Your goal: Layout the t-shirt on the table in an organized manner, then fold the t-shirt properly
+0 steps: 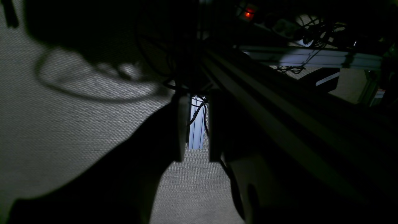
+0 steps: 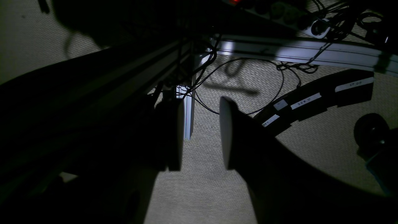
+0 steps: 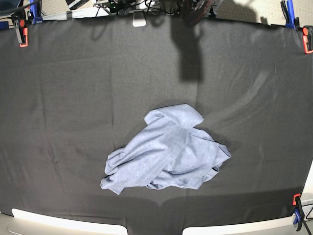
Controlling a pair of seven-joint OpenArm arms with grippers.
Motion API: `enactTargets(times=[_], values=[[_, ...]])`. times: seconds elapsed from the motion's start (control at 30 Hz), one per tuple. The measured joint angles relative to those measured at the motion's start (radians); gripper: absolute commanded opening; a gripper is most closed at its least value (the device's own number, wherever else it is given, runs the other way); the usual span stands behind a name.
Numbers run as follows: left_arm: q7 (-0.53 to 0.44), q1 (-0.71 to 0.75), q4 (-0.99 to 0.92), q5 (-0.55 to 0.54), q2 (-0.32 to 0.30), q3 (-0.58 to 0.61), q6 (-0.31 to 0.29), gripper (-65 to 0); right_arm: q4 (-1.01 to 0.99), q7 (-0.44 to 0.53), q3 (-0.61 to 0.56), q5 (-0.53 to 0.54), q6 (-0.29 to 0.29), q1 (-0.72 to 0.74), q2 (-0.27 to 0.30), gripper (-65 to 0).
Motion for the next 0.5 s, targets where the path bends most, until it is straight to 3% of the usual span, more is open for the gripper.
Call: enactTargets(times=[0.5], values=[[-0.004, 0.008, 0.006, -0.003, 0.0, 0.0, 0.0, -53.8, 0.0, 0.0, 0.0, 0.0, 0.0, 0.0, 0.0, -45.7]])
